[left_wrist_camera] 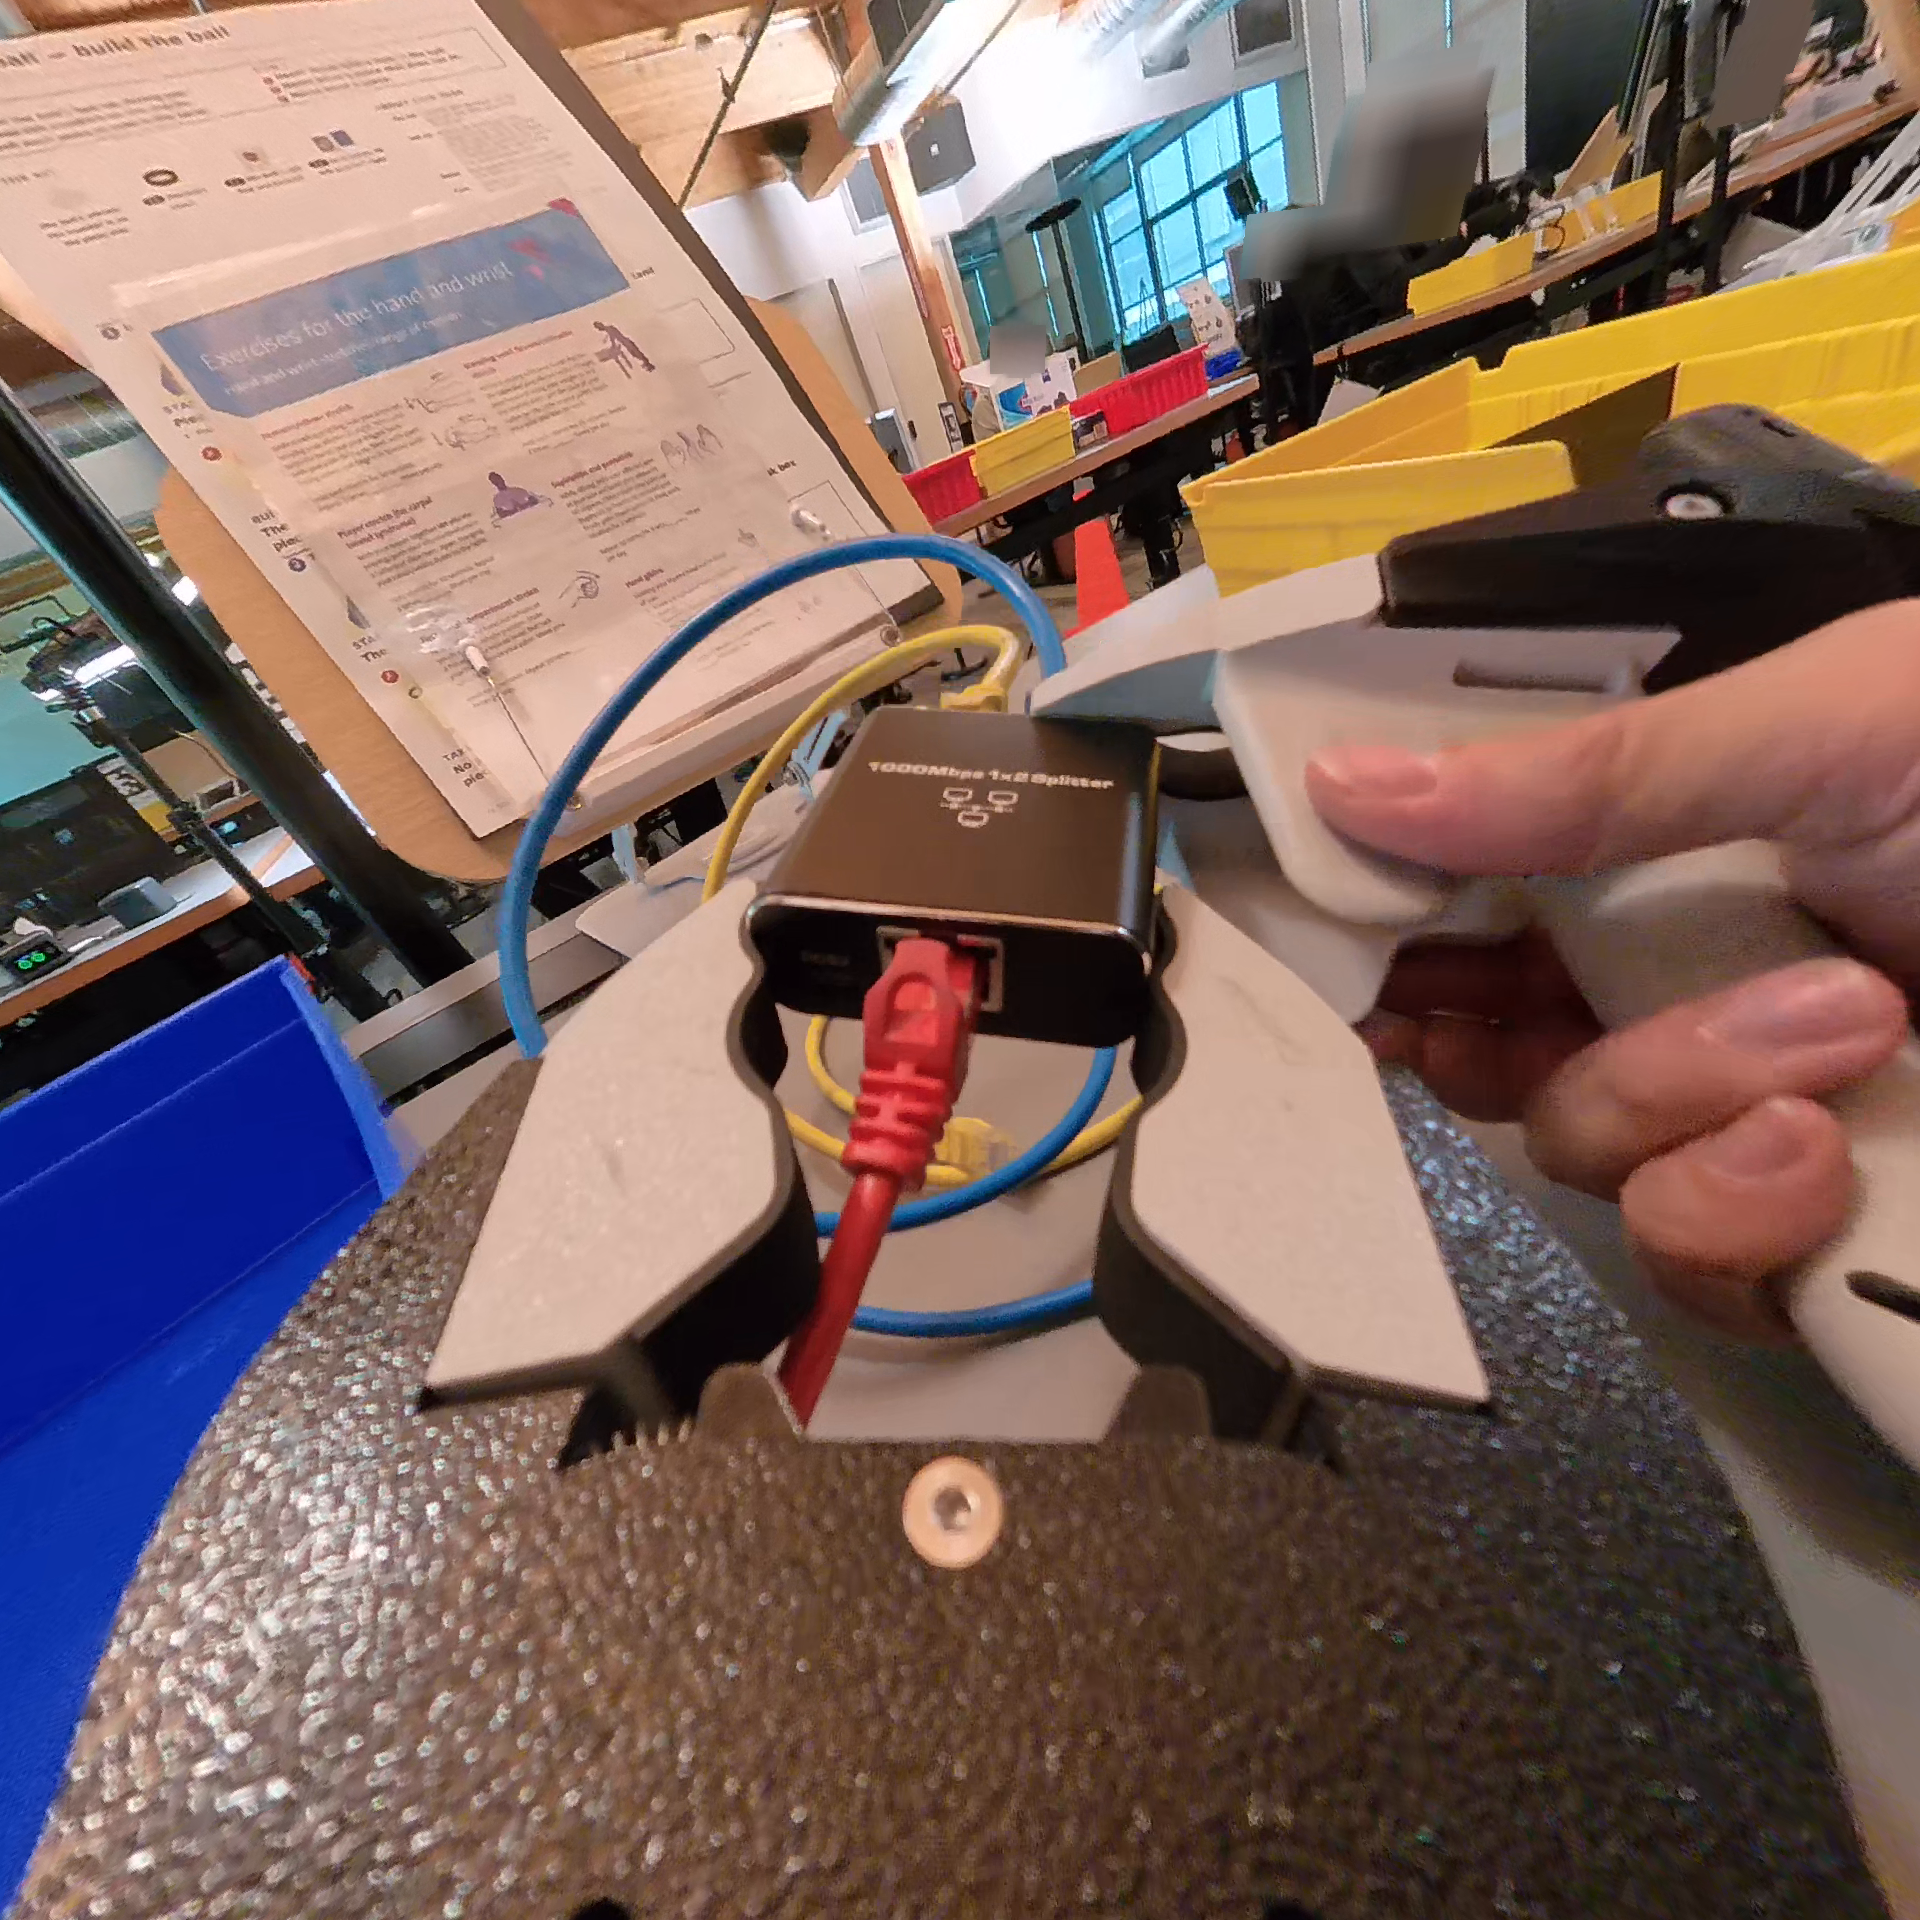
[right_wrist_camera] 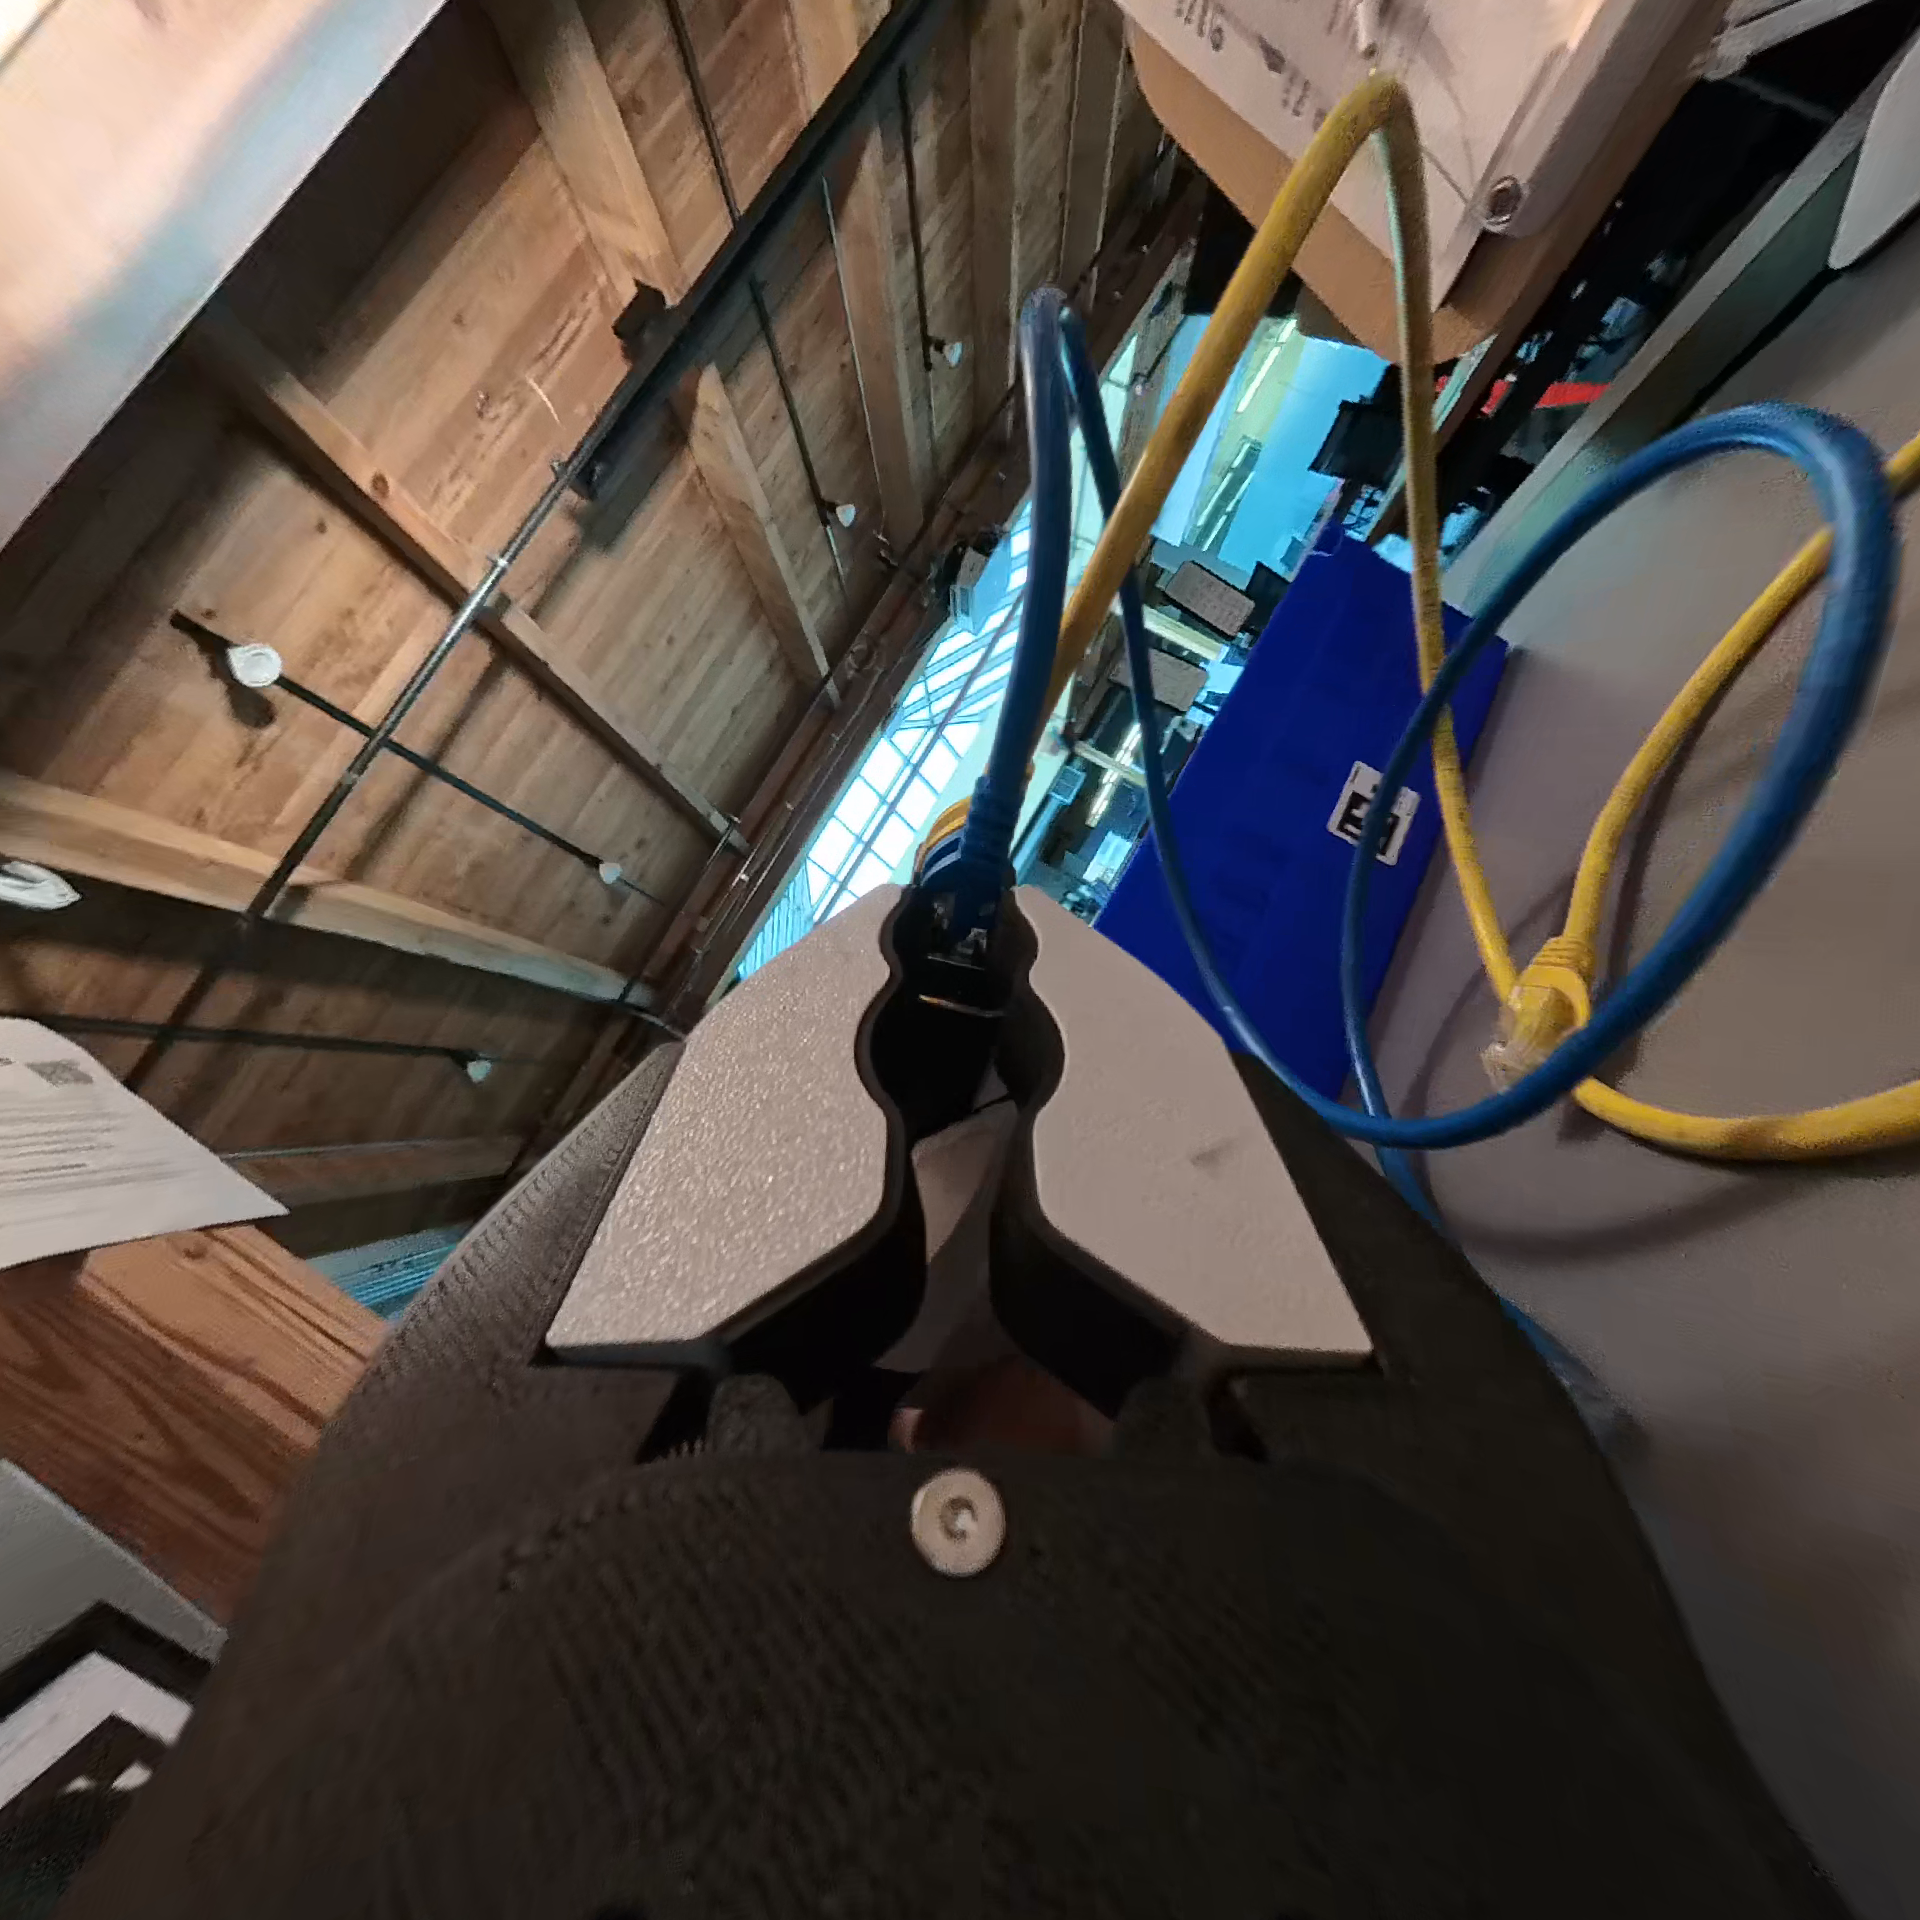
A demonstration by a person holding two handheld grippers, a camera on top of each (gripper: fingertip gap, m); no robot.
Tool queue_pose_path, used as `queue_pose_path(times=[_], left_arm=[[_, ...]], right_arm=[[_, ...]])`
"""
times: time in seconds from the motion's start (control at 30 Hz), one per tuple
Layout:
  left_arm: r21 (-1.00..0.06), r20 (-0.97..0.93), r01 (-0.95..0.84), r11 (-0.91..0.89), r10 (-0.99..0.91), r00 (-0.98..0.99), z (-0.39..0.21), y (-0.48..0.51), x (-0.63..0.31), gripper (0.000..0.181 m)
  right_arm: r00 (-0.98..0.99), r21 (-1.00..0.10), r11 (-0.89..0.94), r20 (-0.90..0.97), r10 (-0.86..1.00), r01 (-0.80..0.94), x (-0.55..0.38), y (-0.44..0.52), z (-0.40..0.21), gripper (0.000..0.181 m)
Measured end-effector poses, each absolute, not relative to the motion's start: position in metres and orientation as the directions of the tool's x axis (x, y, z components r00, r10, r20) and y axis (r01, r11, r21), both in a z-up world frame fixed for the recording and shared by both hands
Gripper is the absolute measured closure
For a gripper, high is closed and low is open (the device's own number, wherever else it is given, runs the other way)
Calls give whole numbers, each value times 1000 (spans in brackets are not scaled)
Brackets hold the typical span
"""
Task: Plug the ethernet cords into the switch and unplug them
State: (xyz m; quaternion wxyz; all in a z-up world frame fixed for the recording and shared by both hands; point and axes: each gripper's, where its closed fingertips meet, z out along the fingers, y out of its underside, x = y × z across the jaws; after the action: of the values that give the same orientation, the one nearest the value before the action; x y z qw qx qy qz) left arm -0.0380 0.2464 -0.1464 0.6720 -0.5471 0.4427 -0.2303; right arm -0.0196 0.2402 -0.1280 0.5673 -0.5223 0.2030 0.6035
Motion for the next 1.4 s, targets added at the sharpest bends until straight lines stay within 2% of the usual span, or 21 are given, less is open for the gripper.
queue_pose_path(times=[0.1,0.27,0.47,0.57,0.67,0.77,0.87,0.97,1.07,1.17,1.4], left_arm=[[-943,-332,-154,296,-795,507,-144,246,-39,116],[-943,-331,-155,294,-791,514,-143,247,-40,116],[-963,-268,-136,230,-822,502,-146,247,-38,116],[-968,-250,-115,222,-835,489,-147,246,-40,116],[-968,-248,-92,234,-827,504,-142,246,-43,116],[-957,-281,-78,280,-821,497,-137,241,-42,116],[-945,-300,-10,326,-859,415,-129,226,-37,117],[-936,-311,61,347,-896,317,-124,207,-31,116],[-937,-274,157,311,-937,216,-116,191,-30,116],[-948,-201,214,236,-964,172,-111,191,-33,116],[-955,-77,282,90,-995,57,-96,191,-44,117]], right_arm=[[232,-401,-258,-832,504,-879,-21,240,-124,171],[196,-378,-278,-836,513,-883,-21,241,-126,171],[316,-480,-233,-803,506,-846,-21,242,-122,169],[325,-457,-154,-796,510,-876,10,246,-114,171],[487,-614,-119,-716,501,-780,18,244,-105,171],[617,-723,-52,-623,480,-689,38,234,-81,169],[766,-840,-12,-501,402,-543,75,235,-63,169],[839,-911,-60,-399,369,-407,91,238,-59,169],[853,-939,-149,-345,391,-311,91,241,-66,169],[838,-935,-203,-351,419,-290,88,240,-75,169],[837,-936,-198,-350,421,-291,97,234,-73,169]])
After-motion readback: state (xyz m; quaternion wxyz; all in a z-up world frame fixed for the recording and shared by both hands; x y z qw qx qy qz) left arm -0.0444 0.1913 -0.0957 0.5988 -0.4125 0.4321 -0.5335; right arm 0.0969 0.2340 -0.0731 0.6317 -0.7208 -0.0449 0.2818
